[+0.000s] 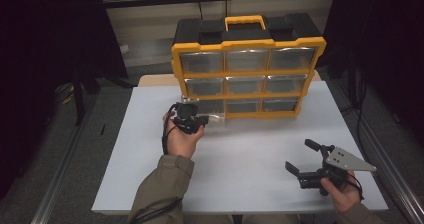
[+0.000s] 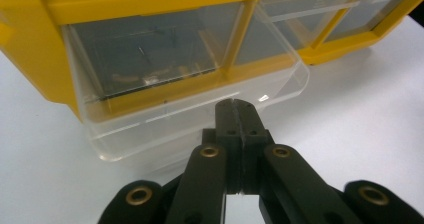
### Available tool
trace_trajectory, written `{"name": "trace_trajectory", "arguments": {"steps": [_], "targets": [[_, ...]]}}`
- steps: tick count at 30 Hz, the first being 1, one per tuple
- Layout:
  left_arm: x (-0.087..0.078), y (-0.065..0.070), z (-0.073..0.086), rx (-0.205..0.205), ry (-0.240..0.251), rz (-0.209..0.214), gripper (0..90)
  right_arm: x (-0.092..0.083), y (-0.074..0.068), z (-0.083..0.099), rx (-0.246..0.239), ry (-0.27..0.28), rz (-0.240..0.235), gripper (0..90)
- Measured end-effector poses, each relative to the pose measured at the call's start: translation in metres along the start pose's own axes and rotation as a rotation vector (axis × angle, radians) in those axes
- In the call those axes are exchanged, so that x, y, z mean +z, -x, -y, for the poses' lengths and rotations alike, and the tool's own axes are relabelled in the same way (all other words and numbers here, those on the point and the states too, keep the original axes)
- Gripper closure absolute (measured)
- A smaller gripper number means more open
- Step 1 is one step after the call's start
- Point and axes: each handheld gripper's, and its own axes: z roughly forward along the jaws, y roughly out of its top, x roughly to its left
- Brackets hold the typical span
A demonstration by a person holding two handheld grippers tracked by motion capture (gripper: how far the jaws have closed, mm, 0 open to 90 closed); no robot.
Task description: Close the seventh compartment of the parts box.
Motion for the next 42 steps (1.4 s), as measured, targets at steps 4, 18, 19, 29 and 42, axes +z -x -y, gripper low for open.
{"name": "trace_trajectory", "arguments": {"steps": [4, 18, 19, 29, 42], "targets": [[0.001, -0.001, -0.001, 0.008, -0.001, -0.006, 90.0, 0.0, 0.0, 0.0, 0.0, 0.001, 0.001, 0.1], [0.005, -0.004, -0.005, 0.019, 0.025, -0.025, 90.0, 0.0, 0.0, 0.0, 0.0, 0.001, 0.0, 0.2], [0.005, -0.004, -0.005, 0.018, 0.024, -0.028, 90.0, 0.0, 0.0, 0.0, 0.001, 0.001, 0.0, 0.2], [0.009, -0.004, -0.006, 0.026, 0.032, -0.046, 90.0, 0.0, 0.0, 0.0, -0.001, 0.002, -0.001, 0.2], [0.013, -0.006, -0.007, 0.015, 0.06, -0.06, 90.0, 0.0, 0.0, 0.0, -0.001, 0.001, -0.001, 0.2]]}}
